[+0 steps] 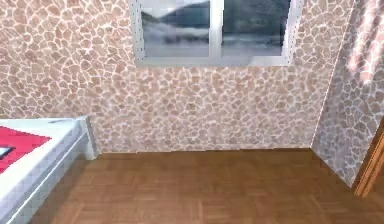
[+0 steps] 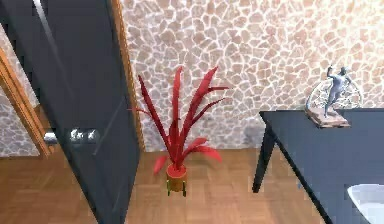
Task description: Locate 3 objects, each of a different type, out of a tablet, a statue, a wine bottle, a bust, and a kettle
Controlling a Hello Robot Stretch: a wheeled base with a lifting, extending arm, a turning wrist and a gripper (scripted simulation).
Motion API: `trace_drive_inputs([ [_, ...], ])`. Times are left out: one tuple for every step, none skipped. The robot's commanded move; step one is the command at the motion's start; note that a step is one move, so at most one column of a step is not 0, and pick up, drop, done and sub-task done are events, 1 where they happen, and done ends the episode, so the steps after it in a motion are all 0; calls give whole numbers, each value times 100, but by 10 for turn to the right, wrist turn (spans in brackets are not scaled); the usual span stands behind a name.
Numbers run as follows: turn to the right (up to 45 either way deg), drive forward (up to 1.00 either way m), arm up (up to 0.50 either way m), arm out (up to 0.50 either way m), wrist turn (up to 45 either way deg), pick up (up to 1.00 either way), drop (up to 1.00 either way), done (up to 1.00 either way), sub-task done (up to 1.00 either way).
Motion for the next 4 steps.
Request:
trace_drive_inputs([
  [0, 90, 0, 0, 0, 0, 0, 0, 0],
  [450, 0, 0, 0, 0, 0, 0, 0, 0],
  [180, 0, 0, 0, 0, 0, 0, 0, 0],
  [0, 75, 0, 0, 0, 0, 0, 0, 0],
])
